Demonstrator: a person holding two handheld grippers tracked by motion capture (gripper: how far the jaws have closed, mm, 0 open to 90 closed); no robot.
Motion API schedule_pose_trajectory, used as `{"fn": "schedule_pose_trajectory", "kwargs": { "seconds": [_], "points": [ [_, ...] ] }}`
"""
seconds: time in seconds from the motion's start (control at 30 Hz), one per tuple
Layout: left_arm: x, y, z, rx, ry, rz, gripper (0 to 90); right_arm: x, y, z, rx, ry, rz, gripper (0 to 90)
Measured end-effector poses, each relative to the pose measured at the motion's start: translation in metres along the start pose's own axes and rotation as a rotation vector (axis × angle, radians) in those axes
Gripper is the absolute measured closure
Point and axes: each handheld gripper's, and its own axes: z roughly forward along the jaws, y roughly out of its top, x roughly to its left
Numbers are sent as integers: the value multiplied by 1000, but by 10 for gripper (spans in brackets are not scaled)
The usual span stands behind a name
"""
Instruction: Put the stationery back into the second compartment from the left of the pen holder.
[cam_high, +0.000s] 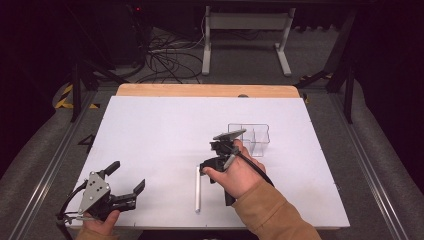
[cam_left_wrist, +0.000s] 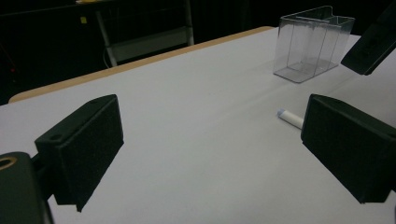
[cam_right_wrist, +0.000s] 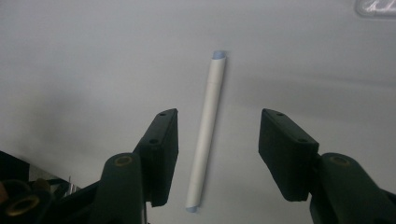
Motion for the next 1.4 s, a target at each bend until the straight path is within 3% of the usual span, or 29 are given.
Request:
{"fn": "schedule_pose_trajectory", "kwargs": {
  "seconds": [0.27, 0.6, 0.87, 1.4],
  "points": [
    [0, 0, 0, -1, -1, 3, 65, 4, 1, 13, 39, -14, 16, 485],
    [0, 0, 0, -1, 1, 3, 65, 6, 1, 17, 33, -14, 12, 489],
    [0, 0, 0, -1, 0, 4, 65, 8, 0, 27, 14, -12, -9, 539],
    [0, -1, 0, 2, -2, 6, 65, 15, -1, 51, 38, -54, -17, 630]
  ]
}}
